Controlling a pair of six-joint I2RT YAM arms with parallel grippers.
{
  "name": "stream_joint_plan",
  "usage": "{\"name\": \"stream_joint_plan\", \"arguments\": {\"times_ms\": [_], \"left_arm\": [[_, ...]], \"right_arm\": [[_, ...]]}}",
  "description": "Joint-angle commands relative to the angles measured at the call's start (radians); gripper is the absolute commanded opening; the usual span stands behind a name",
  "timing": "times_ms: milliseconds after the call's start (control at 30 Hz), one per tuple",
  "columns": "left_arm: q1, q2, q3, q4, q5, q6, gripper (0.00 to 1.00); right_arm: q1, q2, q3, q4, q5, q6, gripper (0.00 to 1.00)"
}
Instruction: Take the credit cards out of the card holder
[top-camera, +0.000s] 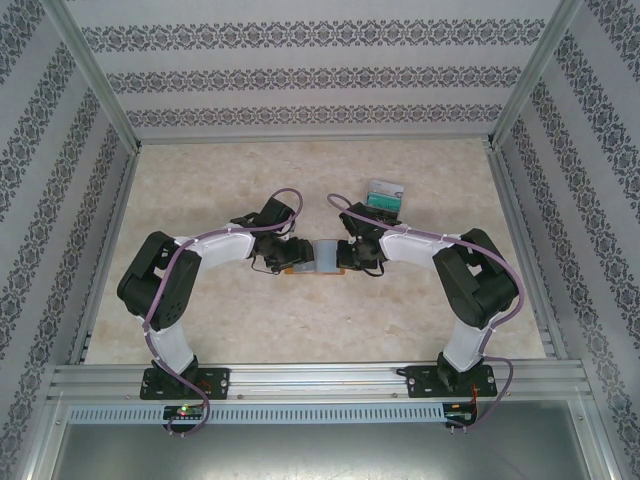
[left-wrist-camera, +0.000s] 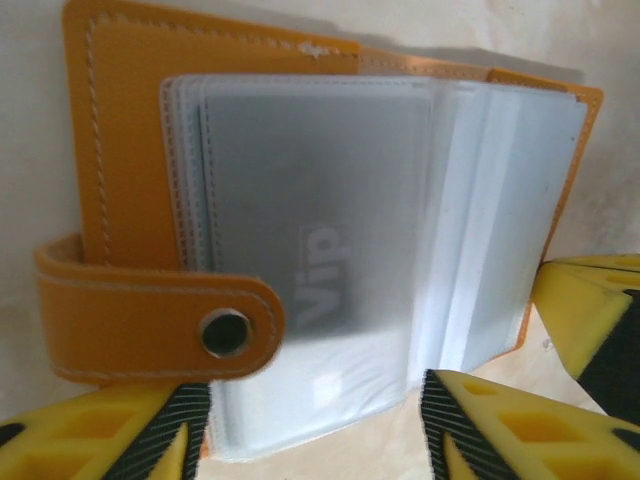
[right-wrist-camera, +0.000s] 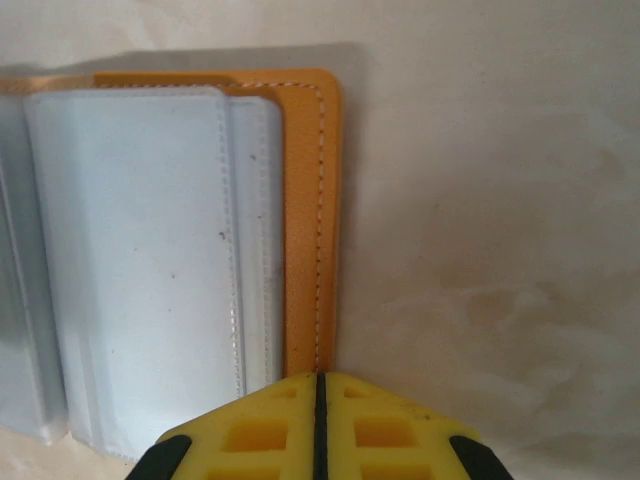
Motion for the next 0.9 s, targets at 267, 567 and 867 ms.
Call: {"name": "stream_joint_plan", "arguments": {"times_ms": [267,567,867], "left_arm": [[-0.039,0.000,0.005,0.097,0.077,0.005,0.74],[-0.039,-0.036,0.017,0.048,0.044,0.025,0.95],[-0.042,-0.062,0.044,0.008,0.008,0.040,0.93]], "right_arm": [[0.035,0.056,-0.005,-0.019,0.001,0.027,0.00],[0.030,0.015,-0.006,-0.033,0.036,0.025,0.00],[0.001,-0.084,-0.005,-0.043,0.055,0.013,0.01]]}}
